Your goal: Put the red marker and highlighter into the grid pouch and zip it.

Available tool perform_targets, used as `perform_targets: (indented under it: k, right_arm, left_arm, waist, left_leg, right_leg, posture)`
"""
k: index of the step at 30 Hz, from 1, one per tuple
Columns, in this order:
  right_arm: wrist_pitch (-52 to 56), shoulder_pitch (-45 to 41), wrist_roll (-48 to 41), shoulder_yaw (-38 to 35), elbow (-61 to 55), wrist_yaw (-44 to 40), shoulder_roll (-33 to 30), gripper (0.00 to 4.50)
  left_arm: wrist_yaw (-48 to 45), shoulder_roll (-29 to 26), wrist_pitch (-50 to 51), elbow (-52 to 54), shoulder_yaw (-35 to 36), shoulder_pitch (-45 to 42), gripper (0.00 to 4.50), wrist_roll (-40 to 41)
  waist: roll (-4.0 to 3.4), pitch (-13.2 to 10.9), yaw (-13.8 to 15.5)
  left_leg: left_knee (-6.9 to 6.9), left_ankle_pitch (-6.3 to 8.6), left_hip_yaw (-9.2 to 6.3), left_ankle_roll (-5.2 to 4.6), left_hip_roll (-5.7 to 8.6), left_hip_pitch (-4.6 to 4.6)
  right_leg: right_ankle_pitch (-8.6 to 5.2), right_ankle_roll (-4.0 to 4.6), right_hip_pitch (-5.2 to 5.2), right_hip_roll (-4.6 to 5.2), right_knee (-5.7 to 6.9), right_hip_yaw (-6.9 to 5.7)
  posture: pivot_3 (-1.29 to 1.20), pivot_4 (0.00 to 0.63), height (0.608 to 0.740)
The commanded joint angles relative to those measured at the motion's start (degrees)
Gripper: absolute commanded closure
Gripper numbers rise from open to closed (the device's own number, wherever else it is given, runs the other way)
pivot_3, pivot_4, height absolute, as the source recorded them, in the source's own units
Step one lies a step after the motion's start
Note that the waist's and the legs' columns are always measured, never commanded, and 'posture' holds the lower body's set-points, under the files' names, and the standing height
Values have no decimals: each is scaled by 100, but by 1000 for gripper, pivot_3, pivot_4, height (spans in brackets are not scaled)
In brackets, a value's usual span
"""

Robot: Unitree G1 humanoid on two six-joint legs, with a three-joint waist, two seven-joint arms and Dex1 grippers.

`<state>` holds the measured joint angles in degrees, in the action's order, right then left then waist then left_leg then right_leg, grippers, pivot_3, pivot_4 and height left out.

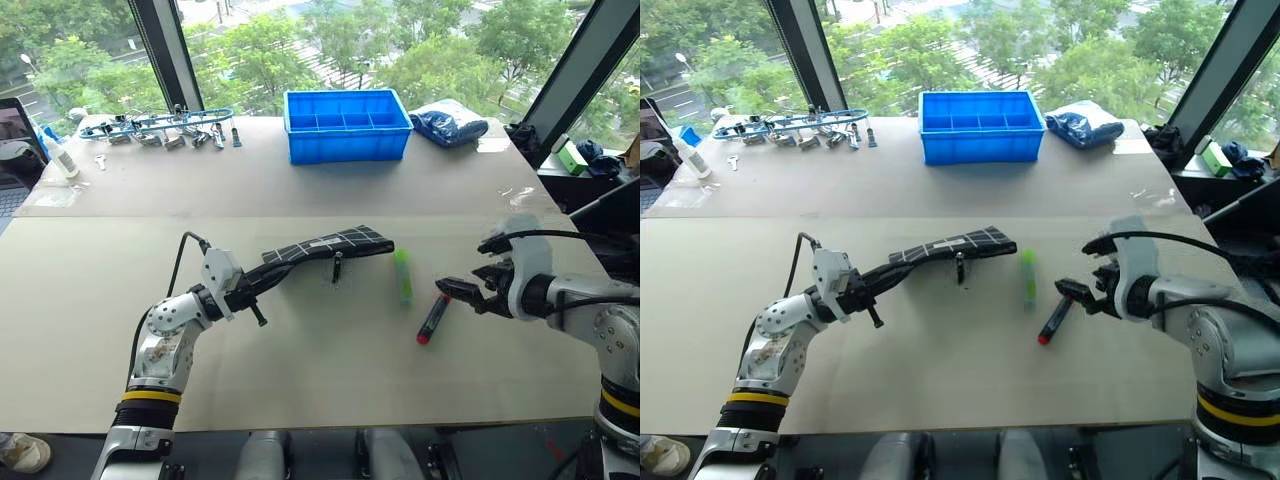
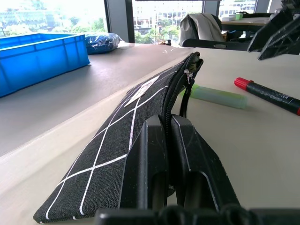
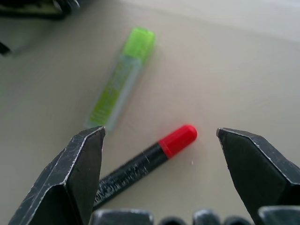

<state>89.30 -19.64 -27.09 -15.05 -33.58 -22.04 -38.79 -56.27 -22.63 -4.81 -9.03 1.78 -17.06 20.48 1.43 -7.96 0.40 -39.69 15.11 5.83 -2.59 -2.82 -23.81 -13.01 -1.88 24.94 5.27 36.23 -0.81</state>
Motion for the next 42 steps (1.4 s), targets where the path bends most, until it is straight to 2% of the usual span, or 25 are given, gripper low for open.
perform_targets:
  k: [1, 8, 15, 23, 33, 36, 42]
  right_arm:
    - [306, 97, 333, 158, -722, 772, 421, 267]
    - [320, -54, 628, 26, -490, 1377, 1034, 267]
    - [320, 102, 737, 238, -432, 1504, 978, 267]
    - [320, 236, 725, 313, -456, 1716, 1581, 267]
    - [320, 893, 750, 575, -873, 2046, 1767, 267]
    - [320, 937, 727, 644, -916, 2074, 1849, 907]
    - [320, 740, 812, 628, -794, 2015, 1808, 2949]
  left_arm:
    - [-19, 17, -74, -10, 65, -119, 4500, 96]
    - [-2, 108, -105, 4, 24, -64, 4500, 72]
    - [33, 92, -122, 28, 74, -53, 4500, 70]
    - [71, 66, -145, 50, 97, -8, 4500, 66]
    - [79, 19, -134, 76, 146, 32, 4500, 79]
    - [75, 23, -136, 54, 144, 10, 4500, 71]
    - [77, 40, -131, 40, 124, -31, 4500, 62]
  waist:
    - [0, 0, -12]
    - [0, 0, -9]
    - [0, 0, -7]
    - [0, 0, -26]
    - [0, 1, -22]
    - [-1, 1, -23]
    - [-1, 1, -18]
  left_leg:
    - [0, 0, -2, 0, -1, 1]
    - [-3, 0, -6, 0, 3, 0]
    - [-2, 0, -7, 0, 2, 0]
    - [-2, 0, -10, 0, 2, 0]
    - [-2, 0, -18, 0, 3, 3]
    - [-2, 0, -24, -1, 3, 8]
    - [-2, 1, -38, -2, 4, 31]
  right_leg:
    - [0, 0, -1, -1, 0, -1]
    - [2, -5, -6, 0, -4, -2]
    - [2, -5, -7, -1, -6, -3]
    - [2, -5, -7, -2, -5, -3]
    - [2, -5, -16, -2, -8, -9]
    - [2, -5, -26, -2, -13, -13]
    - [1, -6, -61, -1, -24, -26]
  posture:
    - [0, 150, 740]
    - [0, 150, 740]
    - [0, 150, 740]
    - [0, 150, 740]
    - [0, 150, 740]
    - [0, 150, 740]
    - [0, 150, 740]
